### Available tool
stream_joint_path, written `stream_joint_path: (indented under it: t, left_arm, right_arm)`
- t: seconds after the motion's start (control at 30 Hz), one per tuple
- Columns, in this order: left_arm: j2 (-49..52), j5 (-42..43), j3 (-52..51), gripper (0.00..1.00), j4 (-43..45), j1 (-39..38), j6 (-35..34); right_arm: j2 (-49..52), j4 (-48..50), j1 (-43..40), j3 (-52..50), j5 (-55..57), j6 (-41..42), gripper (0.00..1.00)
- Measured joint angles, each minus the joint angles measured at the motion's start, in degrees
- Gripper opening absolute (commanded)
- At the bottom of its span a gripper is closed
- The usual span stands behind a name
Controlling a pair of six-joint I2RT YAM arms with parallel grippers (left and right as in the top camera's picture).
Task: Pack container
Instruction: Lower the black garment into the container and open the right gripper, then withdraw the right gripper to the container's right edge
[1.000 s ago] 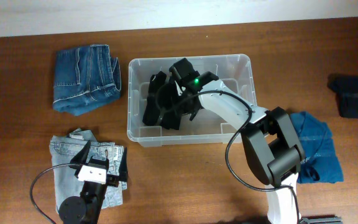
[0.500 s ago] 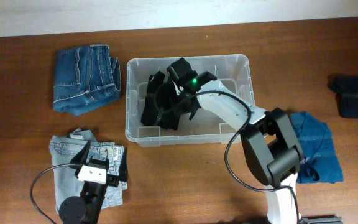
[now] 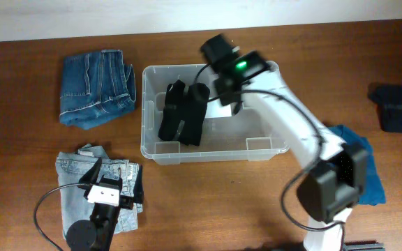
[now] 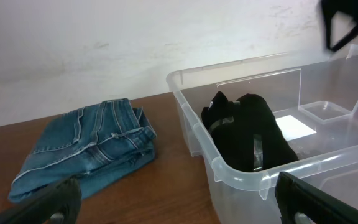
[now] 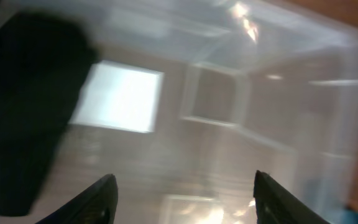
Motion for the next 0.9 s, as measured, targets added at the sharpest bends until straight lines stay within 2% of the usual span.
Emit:
stream_joint_path:
  t: [0.23,0.37,0.57,0.7,0.83,0.9]
  left_arm:
    - [0.0,0.0,0.0,0.99,0.0,0.0,0.0]
    - [0.0,0.0,0.0,0.99,0.0,0.0,0.0]
    - [0.0,0.0,0.0,0.99,0.0,0.0,0.0]
    - [0.0,0.0,0.0,0.99,0.0,0.0,0.0]
    - [0.0,0.0,0.0,0.99,0.0,0.0,0.0]
    - [0.0,0.0,0.0,0.99,0.0,0.0,0.0]
  right_arm:
    - [-0.6,-6.2,-15.9,0.9,-10.1,-9.5,0.66]
    - [-0.4,-7.0,-21.6,0.7,-16.2,-14.5,0.65]
    - [-0.3,-7.0,-22.9,-1.8,-21.4,-20.2,0.60]
    - [-0.3,-6.3,-22.7,-4.0,-22.9,-22.1,0.47]
    - [-0.1,-4.3,-22.7,-6.5,-23.6,-22.9,0.42]
    - [0.1,-4.1,-22.7,-6.8,-23.7,-23.1,0.36]
